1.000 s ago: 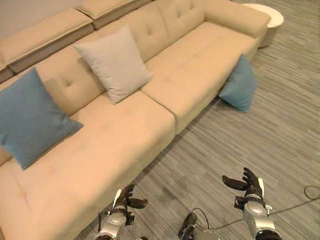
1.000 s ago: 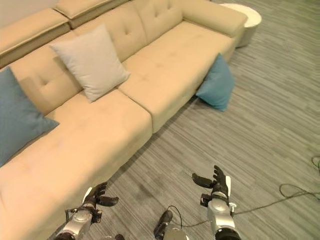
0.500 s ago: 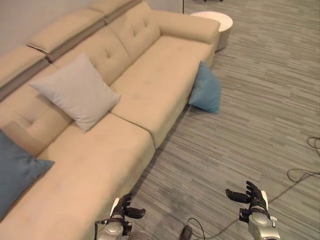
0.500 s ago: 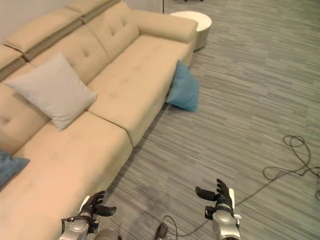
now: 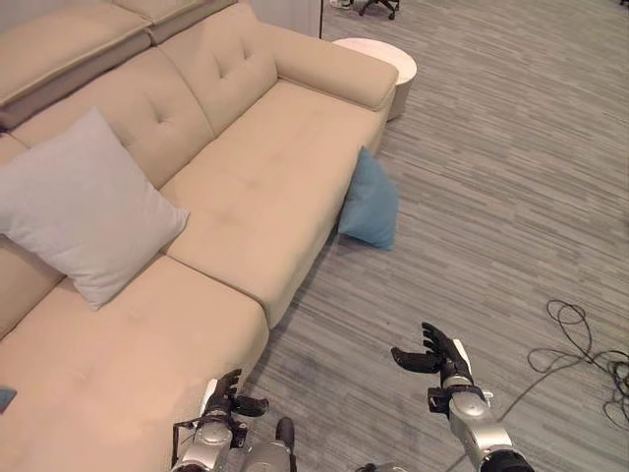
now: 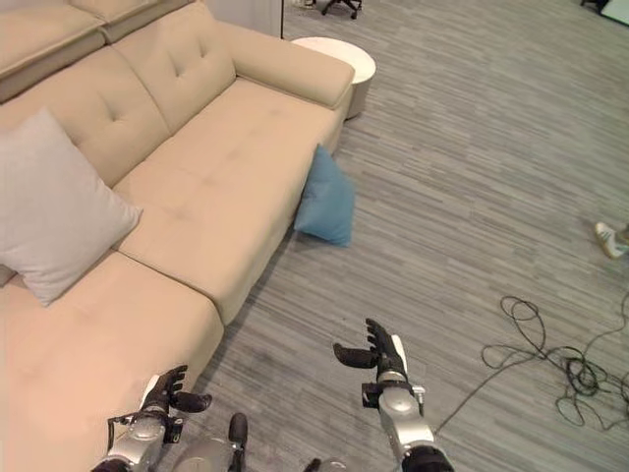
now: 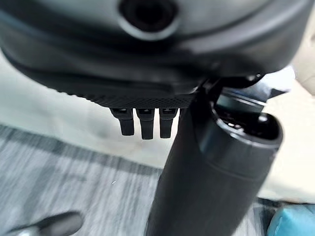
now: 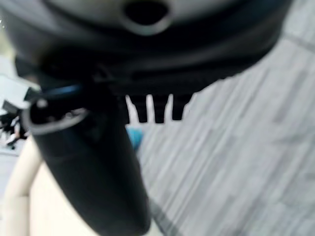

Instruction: Pick up all the scattered cushions and arrange them neatly on the sofa.

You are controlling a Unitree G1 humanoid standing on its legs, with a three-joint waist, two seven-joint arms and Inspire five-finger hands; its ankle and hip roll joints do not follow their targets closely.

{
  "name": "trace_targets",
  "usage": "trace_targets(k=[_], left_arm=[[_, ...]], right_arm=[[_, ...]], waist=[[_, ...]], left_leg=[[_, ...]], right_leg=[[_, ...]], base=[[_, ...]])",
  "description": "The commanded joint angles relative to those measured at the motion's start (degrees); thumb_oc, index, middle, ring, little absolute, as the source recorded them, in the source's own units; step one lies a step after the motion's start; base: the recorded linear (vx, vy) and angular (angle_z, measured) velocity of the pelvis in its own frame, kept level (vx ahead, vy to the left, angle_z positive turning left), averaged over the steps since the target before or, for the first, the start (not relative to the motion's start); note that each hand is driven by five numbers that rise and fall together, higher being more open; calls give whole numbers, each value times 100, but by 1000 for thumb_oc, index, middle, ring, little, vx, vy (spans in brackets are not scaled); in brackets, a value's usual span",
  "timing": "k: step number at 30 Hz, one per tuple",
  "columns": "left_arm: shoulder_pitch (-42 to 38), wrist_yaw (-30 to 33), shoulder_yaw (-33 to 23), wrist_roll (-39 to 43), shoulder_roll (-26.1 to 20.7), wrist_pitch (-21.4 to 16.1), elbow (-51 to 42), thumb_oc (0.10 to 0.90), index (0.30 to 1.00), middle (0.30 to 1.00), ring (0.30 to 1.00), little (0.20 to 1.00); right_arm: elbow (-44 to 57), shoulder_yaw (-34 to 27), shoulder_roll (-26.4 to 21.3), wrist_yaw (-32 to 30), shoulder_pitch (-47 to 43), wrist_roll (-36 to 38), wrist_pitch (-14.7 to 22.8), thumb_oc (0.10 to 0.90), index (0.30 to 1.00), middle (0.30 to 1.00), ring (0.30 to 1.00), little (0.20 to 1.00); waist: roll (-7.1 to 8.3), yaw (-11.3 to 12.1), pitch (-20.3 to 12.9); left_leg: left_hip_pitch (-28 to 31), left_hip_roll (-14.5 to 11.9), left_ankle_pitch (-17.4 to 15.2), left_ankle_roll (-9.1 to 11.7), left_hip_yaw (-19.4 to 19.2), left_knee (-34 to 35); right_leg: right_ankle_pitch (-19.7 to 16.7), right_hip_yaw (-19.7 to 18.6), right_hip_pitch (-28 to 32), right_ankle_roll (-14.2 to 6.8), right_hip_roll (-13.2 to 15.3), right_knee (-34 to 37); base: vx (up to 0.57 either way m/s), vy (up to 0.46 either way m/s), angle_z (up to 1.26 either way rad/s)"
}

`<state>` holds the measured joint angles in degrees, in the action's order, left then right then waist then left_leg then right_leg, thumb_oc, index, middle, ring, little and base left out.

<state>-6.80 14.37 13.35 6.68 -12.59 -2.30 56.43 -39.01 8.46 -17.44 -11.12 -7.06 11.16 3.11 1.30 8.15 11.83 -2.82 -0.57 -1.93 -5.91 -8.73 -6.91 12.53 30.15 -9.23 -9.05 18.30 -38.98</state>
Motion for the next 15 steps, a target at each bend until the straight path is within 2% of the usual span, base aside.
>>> trace_targets(k=[1, 2, 3, 4, 5, 6, 7, 8, 9, 10, 11, 12, 13, 14, 15], left_arm=[[-353, 54, 158, -283, 57, -249, -381, 800, 900, 900, 900, 900], [-356, 55, 158, -284, 59, -249, -381, 800, 900, 900, 900, 900], [-384, 60, 196, -371, 64, -275, -440, 800, 900, 900, 900, 900], [-383, 62, 197, -373, 71, -275, -438, 800, 900, 900, 900, 900], [-332, 49, 182, -383, 18, -309, -522, 800, 900, 900, 900, 900], [-334, 15, 226, -412, 0, -311, -552, 800, 900, 900, 900, 900], [-330, 14, 230, -412, -3, -311, -554, 800, 900, 900, 900, 900], [-288, 4, 221, -423, 11, -308, -558, 800, 900, 900, 900, 900], [-239, 6, 198, -398, 11, -315, -552, 800, 900, 900, 900, 900], [-188, 11, 197, -371, 19, -320, -617, 800, 900, 900, 900, 900], [-89, -41, 100, -162, 24, -293, -626, 800, 900, 900, 900, 900], [-56, -62, 60, -113, 0, -266, -725, 800, 900, 900, 900, 900], [-16, -76, 31, -91, -7, -253, -822, 800, 900, 900, 900, 900], [28, -83, -7, -75, -19, -233, -861, 800, 900, 900, 900, 900], [70, -103, -40, -16, -17, -197, -863, 800, 900, 900, 900, 900]], right_arm=[[412, -339, -505, -95, -183, -308, 221, 800, 900, 900, 900, 900], [411, -341, -506, -95, -184, -308, 221, 800, 900, 900, 900, 900], [400, -419, -559, -113, -135, -319, 179, 800, 900, 900, 900, 900], [402, -419, -564, -114, -131, -320, 176, 800, 900, 900, 900, 900], [449, -491, -587, -90, -52, -356, 143, 800, 900, 900, 900, 900], [455, -515, -587, -102, -8, -384, 132, 800, 900, 900, 900, 900], [459, -518, -582, -103, -2, -386, 130, 800, 900, 900, 900, 900], [422, -514, -573, -56, 23, -412, 93, 800, 900, 900, 900, 900], [352, -467, -577, -67, 18, -493, 94, 800, 900, 900, 900, 900], [364, -438, -593, -27, 45, -524, 104, 800, 900, 900, 900, 900], [402, -255, -645, 20, 42, -593, 132, 800, 900, 900, 900, 900], [421, -203, -643, 14, 48, -582, 143, 800, 900, 900, 900, 900], [429, -143, -643, 22, 26, -555, 134, 800, 900, 900, 900, 900], [433, -108, -623, 27, 13, -523, 135, 800, 900, 900, 900, 900], [430, -107, -584, 34, -18, -471, 95, 800, 900, 900, 900, 900]], waist=[[-295, -43, 5], [-304, -49, -12], [-280, -157, -25], [-317, -138, -11], [-319, -262, 10], [-251, -284, -1], [-264, -287, 10], [-205, -306, -35], [-211, -349, -72], [-240, -376, -83], [-255, -309, -49], [-235, -254, 7], [-175, -196, 113], [-147, -166, 173], [-149, -72, 232]], left_leg=[[381, -427, -1157, 778, -112, -512], [358, -437, -1141, 778, -103, -508], [459, -585, -1244, 981, 97, -535], [487, -623, -1279, 990, 83, -555], [663, -809, -1329, 1154, 172, -598], [695, -852, -1392, 1217, 208, -688], [705, -871, -1406, 1223, 216, -704], [751, -957, -1321, 1294, 229, -761], [785, -1172, -1036, 1411, 266, -870], [678, -1354, -784, 1447, 323, -1128], [317, -1818, 150, 1397, 365, -2237], [42, -2040, 472, 1223, 357, -2763], [-182, -2216, 512, 1021, 165, -3270], [-292, -2469, 452, 935, -165, -3568], [-468, -2623, 268, 1018, -287, -3865]], right_leg=[[-681, -130, 201, -82, 394, 1510], [-714, -110, 204, -74, 373, 1557], [-1114, -463, 47, -175, 826, 2360], [-1139, -459, 99, -184, 776, 2416], [-1550, -620, -31, -365, 1065, 2683], [-1485, -629, 103, -398, 966, 2809], [-1486, -610, 138, -397, 948, 2825], [-1428, -590, 225, -446, 852, 2821], [-1350, -595, 213, -460, 672, 2680], [-1234, -616, 210, -381, 523, 2617], [-853, -423, 457, 28, -41, 2784], [-728, -322, 611, 238, -290, 2890], [-583, -267, 841, 455, -557, 3057], [-468, -187, 1011, 585, -773, 3185], [-287, -253, 1192, 628, -975, 3270]], base=[[342, -351, 40], [516, -626, 36], [272, -344, 36], [530, -639, 44], [393, -439, 46], [385, -444, 43], [257, -284, 32], [266, -315, 24], [322, -412, 18], [352, -671, 10], [267, -702, -7], [270, -850, -19], [215, -681, -30], [315, -637, -23], [252, -387, -24]])
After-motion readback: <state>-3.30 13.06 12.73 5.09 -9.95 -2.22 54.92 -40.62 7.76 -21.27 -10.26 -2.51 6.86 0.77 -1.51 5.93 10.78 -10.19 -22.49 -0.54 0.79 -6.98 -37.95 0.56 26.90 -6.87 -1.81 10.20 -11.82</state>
